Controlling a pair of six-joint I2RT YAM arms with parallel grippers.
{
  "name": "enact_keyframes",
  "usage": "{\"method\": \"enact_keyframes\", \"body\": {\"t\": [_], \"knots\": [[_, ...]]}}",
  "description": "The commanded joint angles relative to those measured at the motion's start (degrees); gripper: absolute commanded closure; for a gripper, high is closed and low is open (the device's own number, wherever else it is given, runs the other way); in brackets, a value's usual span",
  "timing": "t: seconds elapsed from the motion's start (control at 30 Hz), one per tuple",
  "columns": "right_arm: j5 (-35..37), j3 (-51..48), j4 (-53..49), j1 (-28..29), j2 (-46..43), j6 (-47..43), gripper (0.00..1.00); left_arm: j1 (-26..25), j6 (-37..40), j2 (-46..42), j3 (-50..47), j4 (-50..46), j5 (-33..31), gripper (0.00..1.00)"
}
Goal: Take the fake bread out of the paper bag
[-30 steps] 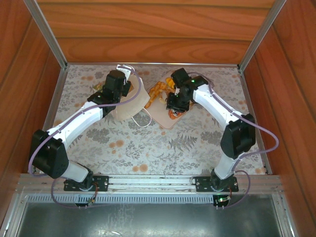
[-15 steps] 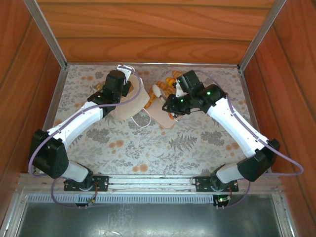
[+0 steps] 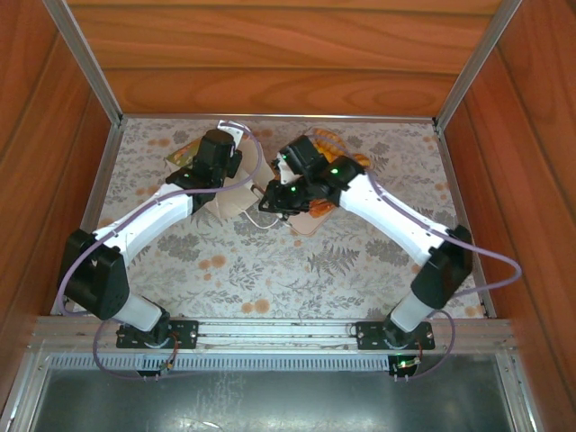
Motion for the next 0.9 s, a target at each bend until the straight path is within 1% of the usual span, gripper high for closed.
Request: {"method": "enact_keyframes", "body": {"t": [0.0,0.13,0.23,0.4,0.57,0.67,0.87], "knots": [[-1.93,3.41,4.05,0.55,5.09,1.05,0.66,-0.60,-1.80,0.23,1.77,0.88,-0.35,1.00],[-3.26,6.14,6.48,1.02,11.46,1.27,0.66,-0.75,-2.42,0.29,2.10,0.80,-0.07,1.00],[-3.97,8.01,7.44,1.26,14.82,1.69,0.65,-0.88,-2.33,0.08,2.06,0.74,0.22,1.00],[-3.13,10.15,10.29,1.18,19.46,5.16,0.63,-0.96,-2.73,-0.24,1.75,0.74,0.70,1.00],[-3.87,14.93,10.95,1.26,25.17,6.29,0.63,-1.08,-3.96,-0.10,2.09,0.64,1.01,1.00],[-5.30,15.52,12.37,1.26,26.93,6.82,0.63,-1.14,-4.33,-0.02,2.23,0.43,1.34,1.00],[-6.83,14.66,13.75,1.27,27.76,6.98,0.64,-1.23,-4.54,0.00,2.34,0.48,1.59,1.00]]}}
